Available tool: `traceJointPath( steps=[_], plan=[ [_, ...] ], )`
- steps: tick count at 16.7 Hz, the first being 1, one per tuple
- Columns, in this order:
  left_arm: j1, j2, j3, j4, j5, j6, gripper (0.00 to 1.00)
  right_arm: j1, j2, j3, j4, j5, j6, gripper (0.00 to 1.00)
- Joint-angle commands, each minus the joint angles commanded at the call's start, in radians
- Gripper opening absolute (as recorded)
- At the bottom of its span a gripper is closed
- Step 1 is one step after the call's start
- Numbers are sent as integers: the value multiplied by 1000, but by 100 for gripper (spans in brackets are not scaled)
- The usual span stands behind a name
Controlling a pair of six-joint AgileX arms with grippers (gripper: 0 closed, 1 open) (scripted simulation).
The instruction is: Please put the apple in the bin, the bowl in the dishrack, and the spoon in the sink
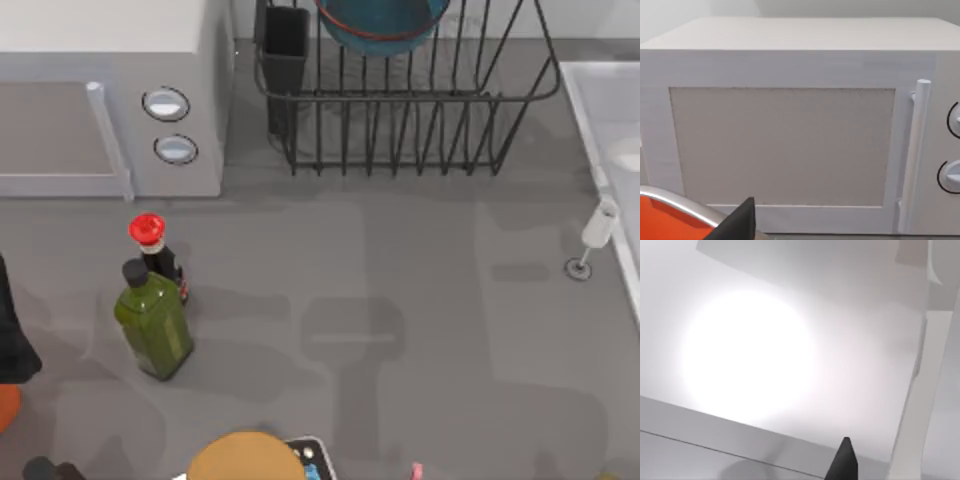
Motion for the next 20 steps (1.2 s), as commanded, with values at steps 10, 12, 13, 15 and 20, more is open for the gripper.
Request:
traceJointPath(
  steps=[10, 12, 13, 15, 20],
  plan=[
    [0, 0, 0, 0, 0, 0, 100, -156, -72, -70, 12, 35, -28, 0],
    [0, 0, 0, 0, 0, 0, 100, -242, -118, -130, 31, 48, -40, 0],
    [0, 0, 0, 0, 0, 0, 100, -277, -139, -166, 44, 52, -43, 0],
    [0, 0, 0, 0, 0, 0, 100, -323, -172, -241, 78, 54, -47, 0],
    [0, 0, 0, 0, 0, 0, 100, -255, -207, -419, 201, 33, -22, 0]
  ],
)
